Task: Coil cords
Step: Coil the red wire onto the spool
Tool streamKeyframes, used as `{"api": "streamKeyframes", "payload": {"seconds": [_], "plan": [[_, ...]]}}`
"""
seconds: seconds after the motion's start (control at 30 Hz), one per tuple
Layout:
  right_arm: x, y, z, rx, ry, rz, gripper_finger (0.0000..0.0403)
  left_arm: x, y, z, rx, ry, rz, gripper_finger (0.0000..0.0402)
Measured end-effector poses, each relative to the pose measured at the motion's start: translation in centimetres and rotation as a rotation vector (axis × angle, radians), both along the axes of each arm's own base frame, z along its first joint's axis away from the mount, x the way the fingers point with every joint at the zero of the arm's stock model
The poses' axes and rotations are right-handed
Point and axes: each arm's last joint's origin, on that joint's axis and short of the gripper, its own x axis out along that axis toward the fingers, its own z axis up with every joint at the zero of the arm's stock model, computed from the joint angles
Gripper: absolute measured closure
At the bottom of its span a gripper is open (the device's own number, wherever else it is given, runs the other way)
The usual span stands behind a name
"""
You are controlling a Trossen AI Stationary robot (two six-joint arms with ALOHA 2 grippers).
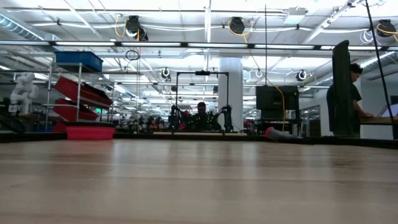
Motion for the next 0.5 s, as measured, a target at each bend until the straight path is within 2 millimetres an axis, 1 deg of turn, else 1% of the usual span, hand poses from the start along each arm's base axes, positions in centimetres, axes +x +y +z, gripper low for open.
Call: {"api": "streamKeyframes", "payload": {"seconds": [0.4,0.5], "plan": [[0.0,0.0,0.0,0.0,0.0,0.0,0.0403,0.0,0.01,0.0,0.0,0.0,0.002,0.0288],[0.0,0.0,0.01,0.0,0.0,0.0,0.0403,0.01,0.01,0.0,0.001,0.0,0.003,0.0295]]}}
